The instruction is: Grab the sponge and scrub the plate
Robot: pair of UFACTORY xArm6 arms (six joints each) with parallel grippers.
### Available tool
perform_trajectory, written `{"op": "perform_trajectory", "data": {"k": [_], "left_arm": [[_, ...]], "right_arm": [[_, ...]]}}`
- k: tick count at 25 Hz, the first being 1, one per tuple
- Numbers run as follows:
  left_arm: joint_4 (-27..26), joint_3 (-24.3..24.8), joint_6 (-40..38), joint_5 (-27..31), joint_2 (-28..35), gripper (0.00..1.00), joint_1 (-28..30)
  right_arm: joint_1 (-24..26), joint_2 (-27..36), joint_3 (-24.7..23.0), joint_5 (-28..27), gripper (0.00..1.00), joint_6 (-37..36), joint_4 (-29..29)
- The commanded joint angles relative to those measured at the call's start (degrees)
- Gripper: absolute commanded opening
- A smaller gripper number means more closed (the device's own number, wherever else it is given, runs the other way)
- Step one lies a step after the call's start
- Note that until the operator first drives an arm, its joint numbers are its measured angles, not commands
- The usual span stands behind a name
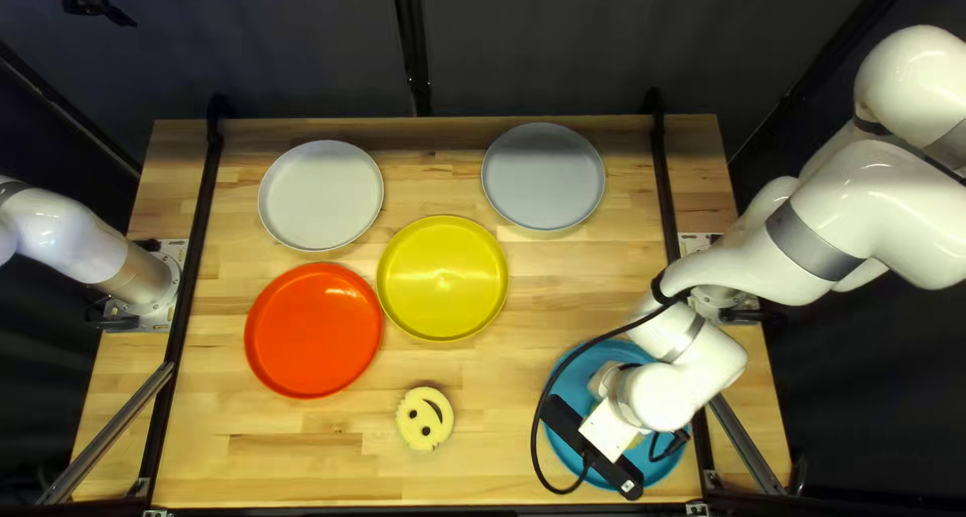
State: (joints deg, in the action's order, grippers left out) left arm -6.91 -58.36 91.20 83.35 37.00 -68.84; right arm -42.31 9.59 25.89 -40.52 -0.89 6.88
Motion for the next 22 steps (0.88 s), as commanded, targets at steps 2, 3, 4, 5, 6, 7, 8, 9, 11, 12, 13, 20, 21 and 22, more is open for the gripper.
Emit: {"op": "perform_trajectory", "data": {"k": [2, 3, 4, 5, 6, 7, 8, 9, 11, 12, 13, 20, 21, 22], "left_arm": [[0.00, 0.00, 0.00, 0.00, 0.00, 1.00, 0.00], [0.00, 0.00, 0.00, 0.00, 0.00, 1.00, 0.00], [0.00, 0.00, 0.00, 0.00, 0.00, 1.00, 0.00], [0.00, 0.00, 0.00, 0.00, 0.00, 1.00, 0.00], [0.00, 0.00, 0.00, 0.00, 0.00, 1.00, 0.00], [0.00, 0.00, 0.00, 0.00, 0.00, 1.00, 0.00], [0.00, 0.00, 0.00, 0.00, 0.00, 1.00, 0.00], [0.00, 0.00, 0.00, 0.00, 0.00, 1.00, 0.00], [0.00, 0.00, 0.00, 0.00, 0.00, 1.00, 0.00], [0.00, 0.00, 0.00, 0.00, 0.00, 1.00, 0.00], [0.00, 0.00, 0.00, 0.00, 0.00, 1.00, 0.00], [0.00, 0.00, 0.00, 0.00, 0.00, 1.00, 0.00], [0.00, 0.00, 0.00, 0.00, 0.00, 1.00, 0.00], [0.00, 0.00, 0.00, 0.00, 0.00, 1.00, 0.00]], "right_arm": [[3.44, 1.44, -0.33, -0.67, 0.00, -3.22, 1.20], [4.26, 1.79, -0.43, -0.81, 0.00, -4.04, 1.27], [4.77, 1.99, -0.48, -0.91, 0.00, -4.54, 1.32], [5.82, 2.44, -0.73, -1.02, 0.00, -5.52, 1.49], [6.40, 2.65, -0.85, -1.06, 0.00, -6.07, 1.60], [7.18, 2.86, -1.02, -1.04, 0.00, -6.80, 1.81], [7.58, 2.80, -1.03, -0.98, 0.00, -7.16, 1.99], [7.91, 2.83, -1.13, -0.93, 0.00, -7.48, 2.16], [8.03, 2.52, -1.19, -0.73, 0.00, -7.73, 2.72], [7.66, 2.50, -1.36, -0.64, 0.00, -7.45, 3.01], [7.27, 2.67, -1.63, -0.66, 0.00, -7.23, 3.22], [3.53, 5.00, -2.35, -3.55, 0.00, -5.39, 4.29], [3.27, 4.99, -2.22, -3.78, 0.00, -5.41, 4.44], [3.35, 4.83, -1.93, -3.99, 0.00, -5.80, 4.61]]}}
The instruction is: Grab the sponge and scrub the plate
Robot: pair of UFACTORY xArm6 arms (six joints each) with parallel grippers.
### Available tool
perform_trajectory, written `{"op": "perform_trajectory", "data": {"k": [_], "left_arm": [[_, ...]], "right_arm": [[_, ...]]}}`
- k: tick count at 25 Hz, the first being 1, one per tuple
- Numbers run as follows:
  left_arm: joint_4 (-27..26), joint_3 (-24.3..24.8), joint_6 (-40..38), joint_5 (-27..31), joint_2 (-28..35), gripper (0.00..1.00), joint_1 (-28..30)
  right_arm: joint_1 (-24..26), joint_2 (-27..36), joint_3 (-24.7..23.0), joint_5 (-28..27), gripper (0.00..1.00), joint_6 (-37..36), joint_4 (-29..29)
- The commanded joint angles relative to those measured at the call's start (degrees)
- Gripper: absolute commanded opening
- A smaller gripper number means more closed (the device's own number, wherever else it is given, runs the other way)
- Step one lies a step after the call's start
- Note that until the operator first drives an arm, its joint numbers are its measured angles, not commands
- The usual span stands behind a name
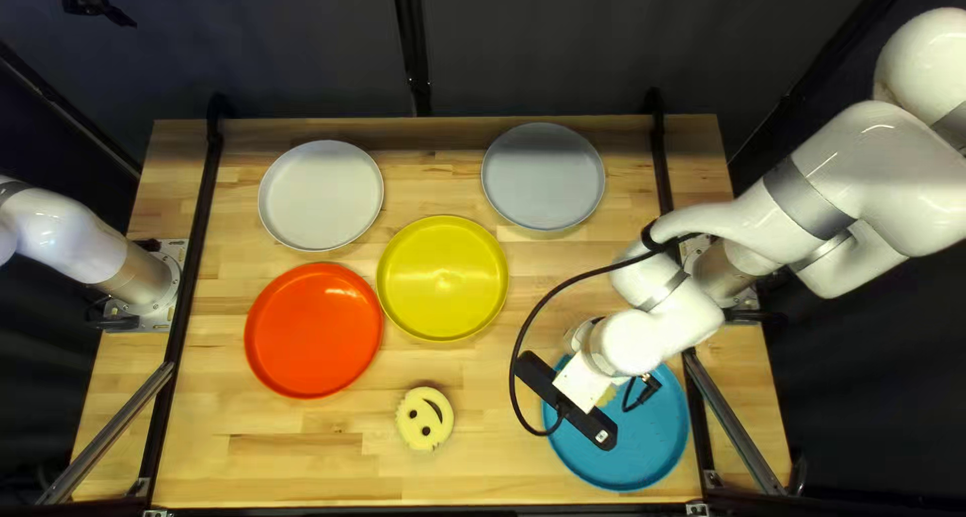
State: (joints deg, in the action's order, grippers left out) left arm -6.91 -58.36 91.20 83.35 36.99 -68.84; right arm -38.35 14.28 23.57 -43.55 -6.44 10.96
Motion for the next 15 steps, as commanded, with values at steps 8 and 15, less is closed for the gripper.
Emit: {"op": "perform_trajectory", "data": {"k": [8, 15], "left_arm": [[0.00, 0.00, 0.00, 0.00, 0.00, 1.00, 0.00], [0.00, 0.00, 0.00, 0.00, 0.00, 1.00, 0.00]], "right_arm": [[-1.98, 0.08, -1.17, -0.68, 0.00, -1.60, 0.55], [-1.57, 0.44, -0.18, -2.23, 0.00, -2.54, 0.31]]}}
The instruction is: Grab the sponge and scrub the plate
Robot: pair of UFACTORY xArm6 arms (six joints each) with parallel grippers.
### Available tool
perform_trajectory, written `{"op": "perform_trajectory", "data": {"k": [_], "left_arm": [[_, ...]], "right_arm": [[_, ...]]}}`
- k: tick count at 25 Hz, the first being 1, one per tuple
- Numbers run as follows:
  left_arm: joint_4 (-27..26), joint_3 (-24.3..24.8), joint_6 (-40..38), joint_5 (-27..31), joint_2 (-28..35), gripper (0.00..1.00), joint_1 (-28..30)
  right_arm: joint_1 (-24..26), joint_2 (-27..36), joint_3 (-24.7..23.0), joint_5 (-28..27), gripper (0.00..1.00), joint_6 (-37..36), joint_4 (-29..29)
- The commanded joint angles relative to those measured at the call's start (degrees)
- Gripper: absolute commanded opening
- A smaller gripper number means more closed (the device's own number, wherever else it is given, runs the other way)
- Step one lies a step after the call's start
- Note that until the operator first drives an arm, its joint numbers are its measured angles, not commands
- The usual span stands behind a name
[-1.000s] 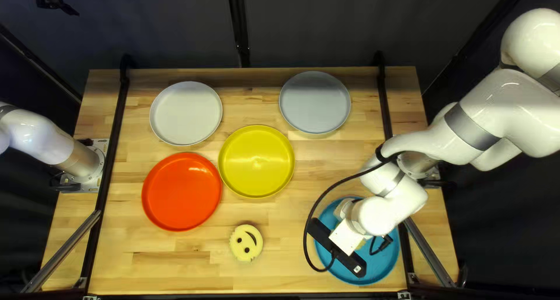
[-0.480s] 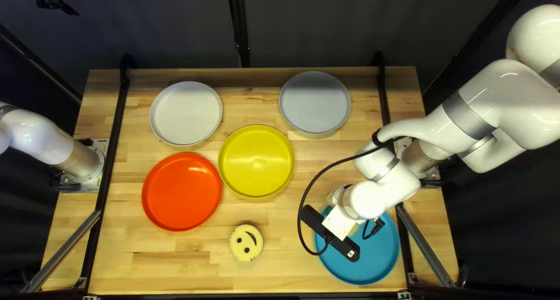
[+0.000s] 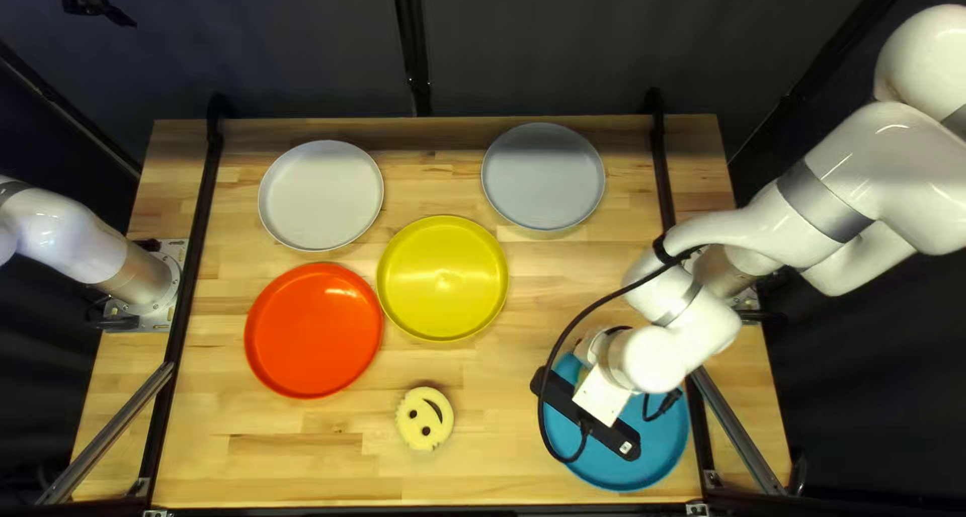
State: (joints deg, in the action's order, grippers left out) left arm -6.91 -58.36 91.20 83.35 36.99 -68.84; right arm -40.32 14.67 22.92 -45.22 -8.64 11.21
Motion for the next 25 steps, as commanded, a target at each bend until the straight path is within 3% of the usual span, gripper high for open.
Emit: {"op": "perform_trajectory", "data": {"k": [1, 15, 25], "left_arm": [[0.00, 0.00, 0.00, 0.00, 0.00, 1.00, 0.00], [0.00, 0.00, 0.00, 0.00, 0.00, 1.00, 0.00], [0.00, 0.00, 0.00, 0.00, 0.00, 1.00, 0.00]], "right_arm": [[0.61, 0.12, 0.54, -0.62, 0.00, -0.42, 0.19], [-0.32, -1.77, 0.15, 1.29, 0.00, -0.28, -0.39], [3.39, -3.90, 4.62, -0.05, 0.00, -2.65, 1.47]]}}
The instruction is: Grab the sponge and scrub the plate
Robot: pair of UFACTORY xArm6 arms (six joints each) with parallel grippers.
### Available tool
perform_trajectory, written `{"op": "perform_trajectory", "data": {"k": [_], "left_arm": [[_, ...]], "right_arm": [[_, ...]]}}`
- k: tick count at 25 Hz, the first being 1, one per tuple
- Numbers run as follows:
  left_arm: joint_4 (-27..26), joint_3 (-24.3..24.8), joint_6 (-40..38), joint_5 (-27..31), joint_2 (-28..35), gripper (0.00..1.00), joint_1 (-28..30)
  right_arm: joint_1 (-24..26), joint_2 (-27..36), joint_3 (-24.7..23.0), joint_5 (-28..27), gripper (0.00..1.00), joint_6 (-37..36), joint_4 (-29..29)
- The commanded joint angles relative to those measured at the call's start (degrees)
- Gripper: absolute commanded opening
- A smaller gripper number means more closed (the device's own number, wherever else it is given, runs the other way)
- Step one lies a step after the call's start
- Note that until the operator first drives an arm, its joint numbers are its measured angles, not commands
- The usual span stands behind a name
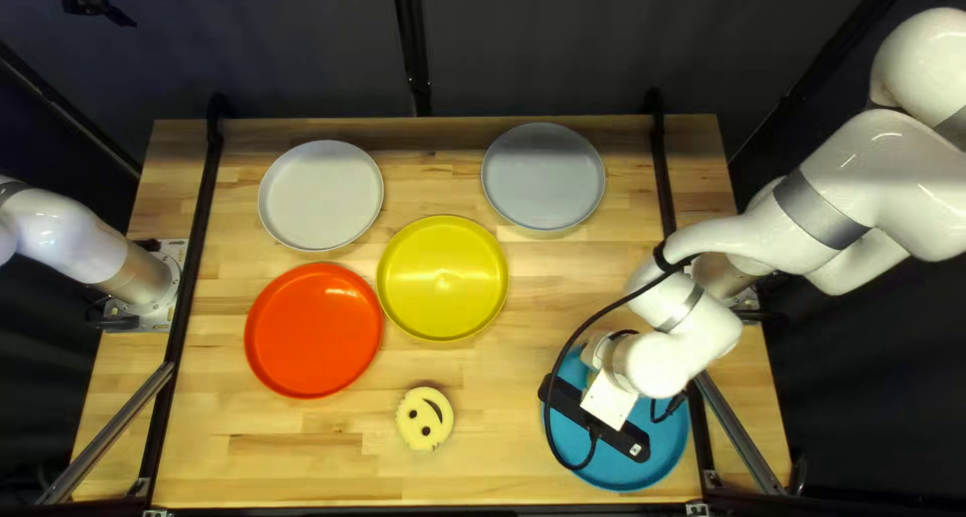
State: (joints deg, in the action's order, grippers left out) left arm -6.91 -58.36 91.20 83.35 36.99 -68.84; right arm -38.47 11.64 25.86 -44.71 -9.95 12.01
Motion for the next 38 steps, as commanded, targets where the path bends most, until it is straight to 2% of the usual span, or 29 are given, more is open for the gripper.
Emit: {"op": "perform_trajectory", "data": {"k": [1, 27, 33, 38], "left_arm": [[0.00, 0.00, 0.00, 0.00, 0.00, 1.00, 0.00], [0.00, 0.00, 0.00, 0.00, 0.00, 1.00, 0.00], [0.00, 0.00, 0.00, 0.00, 0.00, 1.00, 0.00], [0.00, 0.00, 0.00, 0.00, 0.00, 1.00, 0.00]], "right_arm": [[2.03, -1.06, 2.17, -0.76, 0.00, -1.77, 0.82], [2.19, -0.51, 2.45, -1.12, 0.00, -1.88, 1.08], [1.27, 0.28, -1.84, 3.16, 0.00, -0.44, 1.37], [-0.20, 2.62, -3.77, 2.63, 0.00, -0.22, 0.04]]}}
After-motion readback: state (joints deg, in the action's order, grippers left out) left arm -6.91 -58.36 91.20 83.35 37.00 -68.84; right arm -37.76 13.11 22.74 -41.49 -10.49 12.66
